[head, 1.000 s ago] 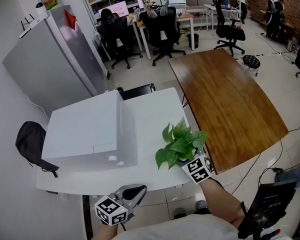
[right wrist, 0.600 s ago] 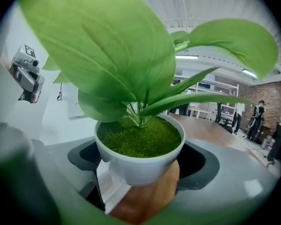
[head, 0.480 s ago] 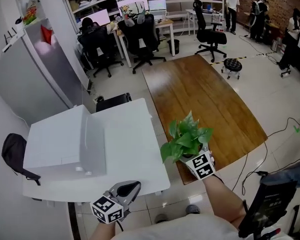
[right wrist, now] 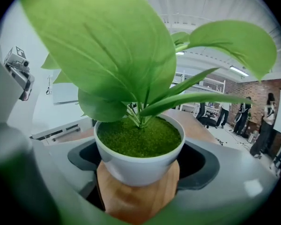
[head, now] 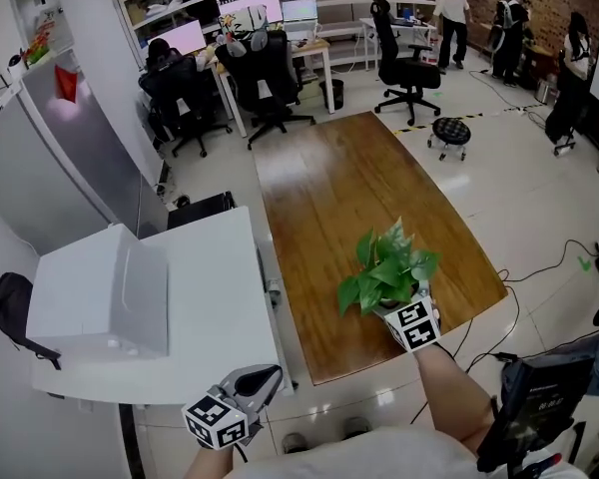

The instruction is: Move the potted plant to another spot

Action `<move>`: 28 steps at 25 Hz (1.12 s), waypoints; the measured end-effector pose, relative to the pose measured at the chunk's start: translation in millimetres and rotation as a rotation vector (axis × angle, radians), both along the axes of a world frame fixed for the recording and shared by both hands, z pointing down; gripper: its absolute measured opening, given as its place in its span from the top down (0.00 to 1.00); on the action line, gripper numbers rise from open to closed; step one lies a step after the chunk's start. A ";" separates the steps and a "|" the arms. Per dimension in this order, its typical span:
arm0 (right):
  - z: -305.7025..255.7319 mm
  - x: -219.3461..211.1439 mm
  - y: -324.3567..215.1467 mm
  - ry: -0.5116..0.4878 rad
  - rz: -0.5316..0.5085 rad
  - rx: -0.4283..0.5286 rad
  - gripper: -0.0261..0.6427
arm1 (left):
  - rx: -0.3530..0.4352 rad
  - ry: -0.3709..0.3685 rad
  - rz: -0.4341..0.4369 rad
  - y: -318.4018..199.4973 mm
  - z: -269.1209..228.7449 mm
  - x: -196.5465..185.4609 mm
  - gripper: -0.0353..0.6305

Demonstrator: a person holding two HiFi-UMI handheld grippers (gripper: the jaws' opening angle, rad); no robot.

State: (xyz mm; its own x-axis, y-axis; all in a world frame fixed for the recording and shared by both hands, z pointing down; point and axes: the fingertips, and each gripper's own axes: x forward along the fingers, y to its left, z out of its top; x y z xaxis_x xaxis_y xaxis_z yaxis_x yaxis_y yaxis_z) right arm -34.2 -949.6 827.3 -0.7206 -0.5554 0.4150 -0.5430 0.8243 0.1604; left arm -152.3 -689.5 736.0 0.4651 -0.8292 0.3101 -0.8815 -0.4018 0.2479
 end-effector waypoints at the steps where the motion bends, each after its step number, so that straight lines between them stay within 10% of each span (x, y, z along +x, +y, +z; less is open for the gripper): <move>1: 3.4 5.7 -4.4 0.002 0.004 -0.005 0.26 | -0.002 -0.003 0.005 -4.9 0.5 4.5 0.96; 28: 64.9 28.7 -23.6 -0.025 0.017 -0.080 0.25 | -0.045 -0.027 0.059 -46.0 12.6 21.7 0.95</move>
State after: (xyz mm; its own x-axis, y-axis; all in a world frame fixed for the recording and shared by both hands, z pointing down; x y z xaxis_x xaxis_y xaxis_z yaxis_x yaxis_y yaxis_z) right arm -5.5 -973.2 892.2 -0.7218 -0.5335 0.4409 -0.5603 0.8244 0.0803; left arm -130.6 -735.5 748.6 0.5035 -0.7857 0.3595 -0.8634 -0.4421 0.2430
